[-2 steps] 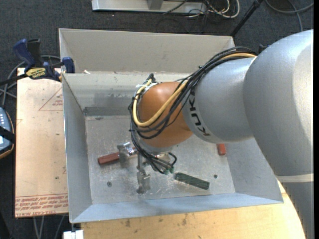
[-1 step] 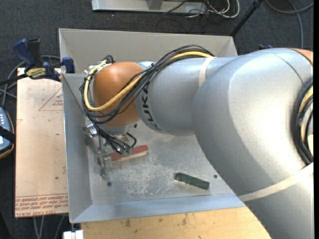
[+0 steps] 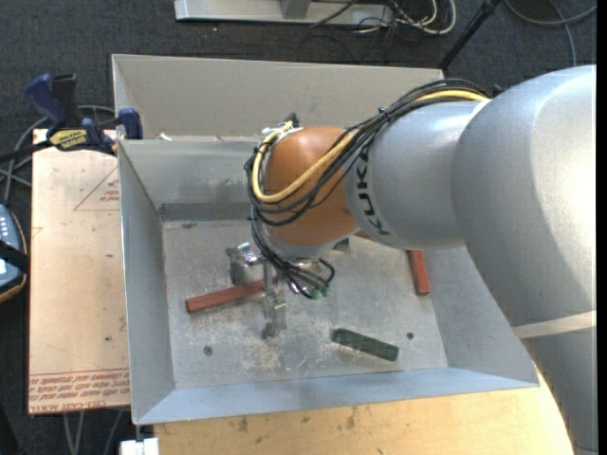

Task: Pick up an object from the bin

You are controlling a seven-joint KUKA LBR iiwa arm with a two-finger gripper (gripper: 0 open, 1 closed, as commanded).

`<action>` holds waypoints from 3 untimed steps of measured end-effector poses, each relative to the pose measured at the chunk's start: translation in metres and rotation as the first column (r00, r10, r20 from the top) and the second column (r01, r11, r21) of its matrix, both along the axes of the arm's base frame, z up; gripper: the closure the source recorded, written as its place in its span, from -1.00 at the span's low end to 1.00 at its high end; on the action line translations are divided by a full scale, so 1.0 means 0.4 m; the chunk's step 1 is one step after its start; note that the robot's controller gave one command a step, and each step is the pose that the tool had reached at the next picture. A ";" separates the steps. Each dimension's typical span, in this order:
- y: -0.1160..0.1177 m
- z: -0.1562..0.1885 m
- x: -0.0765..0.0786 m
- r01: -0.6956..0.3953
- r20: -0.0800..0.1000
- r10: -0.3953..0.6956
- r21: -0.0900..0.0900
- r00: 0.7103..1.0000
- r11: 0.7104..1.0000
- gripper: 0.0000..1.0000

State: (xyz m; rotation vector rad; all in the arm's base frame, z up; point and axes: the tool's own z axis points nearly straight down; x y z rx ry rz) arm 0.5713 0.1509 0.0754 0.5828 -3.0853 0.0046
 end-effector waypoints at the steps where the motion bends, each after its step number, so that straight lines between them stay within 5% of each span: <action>1: 0.015 0.000 -0.001 -0.006 0.001 0.006 0.005 1.000 1.000 1.00; 2: 0.111 0.294 0.027 -0.374 0.011 0.374 0.005 0.927 0.927 1.00; 3: 0.135 0.366 0.026 -0.371 0.008 0.371 0.005 0.928 0.928 1.00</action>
Offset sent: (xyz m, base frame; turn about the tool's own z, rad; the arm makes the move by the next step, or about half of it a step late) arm 0.0000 0.0000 0.0000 0.0000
